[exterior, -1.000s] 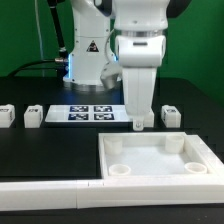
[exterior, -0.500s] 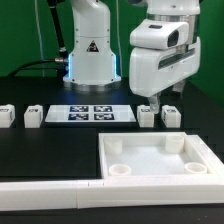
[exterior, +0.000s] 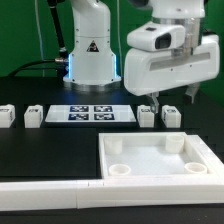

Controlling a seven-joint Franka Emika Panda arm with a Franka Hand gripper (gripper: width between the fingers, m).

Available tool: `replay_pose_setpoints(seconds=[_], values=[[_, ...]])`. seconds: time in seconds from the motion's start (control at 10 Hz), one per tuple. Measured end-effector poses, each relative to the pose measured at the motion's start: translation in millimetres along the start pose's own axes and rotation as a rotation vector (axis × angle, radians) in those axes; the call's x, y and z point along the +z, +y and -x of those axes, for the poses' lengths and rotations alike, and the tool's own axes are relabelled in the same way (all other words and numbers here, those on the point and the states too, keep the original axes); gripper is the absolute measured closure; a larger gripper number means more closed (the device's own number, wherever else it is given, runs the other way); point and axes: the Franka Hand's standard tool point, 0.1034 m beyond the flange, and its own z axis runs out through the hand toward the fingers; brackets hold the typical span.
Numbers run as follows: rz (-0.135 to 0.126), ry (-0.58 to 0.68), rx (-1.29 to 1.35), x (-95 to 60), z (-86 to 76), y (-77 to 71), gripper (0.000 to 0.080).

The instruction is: Assemble square table

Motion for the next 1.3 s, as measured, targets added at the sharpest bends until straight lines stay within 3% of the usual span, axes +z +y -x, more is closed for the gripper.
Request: replay_pose_setpoints(seconds=[0.2, 0.6, 0.8, 1.0, 1.3], values=[[-0.028, -0.022, 0.219, 4.2, 3.9, -13.5, 0.0151], [-0.03, -0.047, 0.229, 4.3, 5.2, -13.9, 0.0151], [-0.019, -0.216, 0.246, 9.9, 28.1, -25.1, 0.0151], [-0.027, -0.293, 0.202, 17.5, 31.7, -24.2, 0.0151], [-0.031, -0.485, 0.201, 17.0, 38.4, -24.3, 0.0151]])
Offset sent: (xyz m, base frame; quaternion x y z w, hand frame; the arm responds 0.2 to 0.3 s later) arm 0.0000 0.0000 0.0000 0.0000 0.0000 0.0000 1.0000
